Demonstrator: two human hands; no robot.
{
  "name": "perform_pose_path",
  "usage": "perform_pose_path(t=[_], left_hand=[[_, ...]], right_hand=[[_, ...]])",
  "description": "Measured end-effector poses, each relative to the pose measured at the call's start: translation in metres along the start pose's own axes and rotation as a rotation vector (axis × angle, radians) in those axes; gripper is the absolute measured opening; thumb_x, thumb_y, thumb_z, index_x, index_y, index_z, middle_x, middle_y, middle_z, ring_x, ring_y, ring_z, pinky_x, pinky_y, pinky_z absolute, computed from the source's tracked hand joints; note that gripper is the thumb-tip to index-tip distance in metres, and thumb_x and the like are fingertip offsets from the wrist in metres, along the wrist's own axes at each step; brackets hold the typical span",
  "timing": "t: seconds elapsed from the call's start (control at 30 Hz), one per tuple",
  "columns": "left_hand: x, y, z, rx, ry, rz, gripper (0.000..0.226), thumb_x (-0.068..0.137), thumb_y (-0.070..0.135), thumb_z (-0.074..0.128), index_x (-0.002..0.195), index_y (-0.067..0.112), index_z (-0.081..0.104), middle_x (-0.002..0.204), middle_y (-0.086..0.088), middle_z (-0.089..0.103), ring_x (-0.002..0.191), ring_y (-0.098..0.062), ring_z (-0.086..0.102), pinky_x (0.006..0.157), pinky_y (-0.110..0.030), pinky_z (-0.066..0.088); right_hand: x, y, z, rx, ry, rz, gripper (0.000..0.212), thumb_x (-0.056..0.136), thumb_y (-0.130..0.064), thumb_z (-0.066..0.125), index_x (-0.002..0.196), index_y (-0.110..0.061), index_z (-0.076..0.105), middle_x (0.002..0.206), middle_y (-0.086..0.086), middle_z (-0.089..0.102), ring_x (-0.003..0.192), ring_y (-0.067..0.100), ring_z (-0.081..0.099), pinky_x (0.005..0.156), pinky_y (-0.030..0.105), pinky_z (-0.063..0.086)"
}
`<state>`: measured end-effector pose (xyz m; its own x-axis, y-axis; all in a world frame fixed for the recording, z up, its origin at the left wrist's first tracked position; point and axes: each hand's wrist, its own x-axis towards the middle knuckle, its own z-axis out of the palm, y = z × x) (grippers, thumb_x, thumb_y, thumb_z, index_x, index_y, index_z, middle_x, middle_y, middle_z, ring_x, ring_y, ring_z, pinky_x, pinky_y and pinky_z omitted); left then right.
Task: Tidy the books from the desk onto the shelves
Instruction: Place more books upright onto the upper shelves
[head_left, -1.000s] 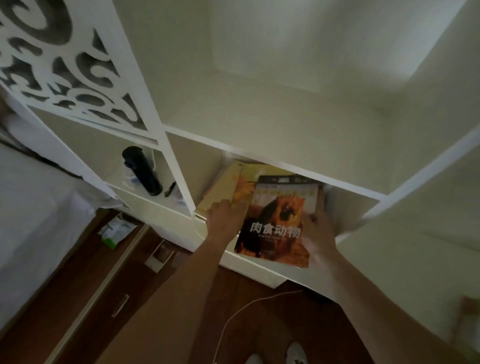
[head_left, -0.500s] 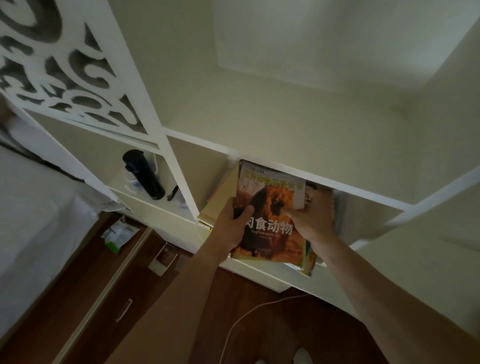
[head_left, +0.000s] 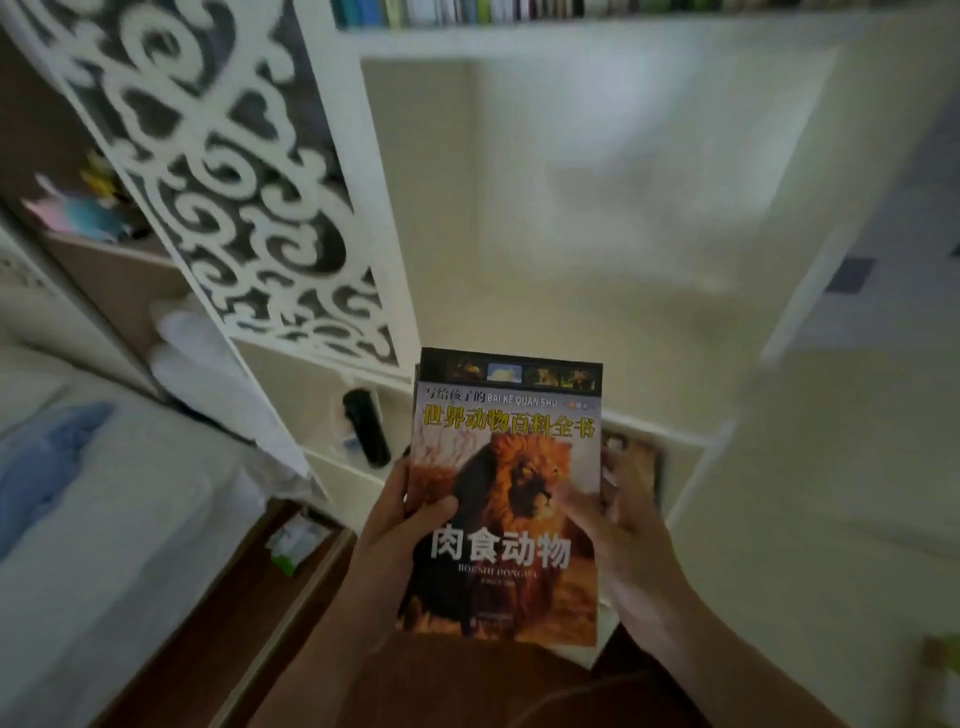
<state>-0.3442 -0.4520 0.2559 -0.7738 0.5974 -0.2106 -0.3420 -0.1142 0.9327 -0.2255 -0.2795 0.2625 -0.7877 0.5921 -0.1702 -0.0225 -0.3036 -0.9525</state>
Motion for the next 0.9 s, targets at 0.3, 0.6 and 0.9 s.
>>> perform_pose_path(t=[0.3, 0.6, 0.9], left_hand=[[-0.049, 0.132, 0.143, 0.411, 0.083, 0.837, 0.026, 0.086, 0.036, 0.069, 0.1, 0.057, 0.066, 0.091, 0.043, 0.067, 0.086, 0.015, 0.066, 0.075, -0.001, 0.047], [-0.01, 0.248, 0.288, 0.406, 0.285, 1.297, 0.017, 0.103, 0.036, 0.056, 0.114, 0.026, 0.048, 0.093, 0.019, 0.068, 0.081, 0.005, 0.067, 0.059, -0.017, 0.053], [0.06, 0.239, 0.394, 0.617, 0.381, 1.368, 0.026, 0.109, 0.036, 0.04, 0.131, 0.022, 0.043, 0.098, 0.002, 0.07, 0.077, -0.011, 0.068, 0.06, -0.012, 0.041]], right_hand=[[-0.045, -0.189, -0.027, -0.213, 0.005, -0.588, 0.033, 0.094, -0.009, 0.062, 0.118, -0.031, 0.063, 0.064, 0.005, 0.061, 0.055, 0.014, 0.059, 0.053, 0.018, 0.047], [-0.005, -0.382, -0.068, -0.504, 0.326, -1.016, 0.017, 0.093, -0.034, 0.068, 0.104, -0.021, 0.067, 0.086, 0.003, 0.071, 0.08, 0.026, 0.07, 0.075, 0.041, 0.056], [0.089, -0.45, -0.103, -0.344, 0.133, -0.687, 0.038, 0.094, -0.008, 0.067, 0.129, -0.017, 0.056, 0.101, 0.013, 0.075, 0.065, 0.016, 0.072, 0.054, 0.024, 0.056]])
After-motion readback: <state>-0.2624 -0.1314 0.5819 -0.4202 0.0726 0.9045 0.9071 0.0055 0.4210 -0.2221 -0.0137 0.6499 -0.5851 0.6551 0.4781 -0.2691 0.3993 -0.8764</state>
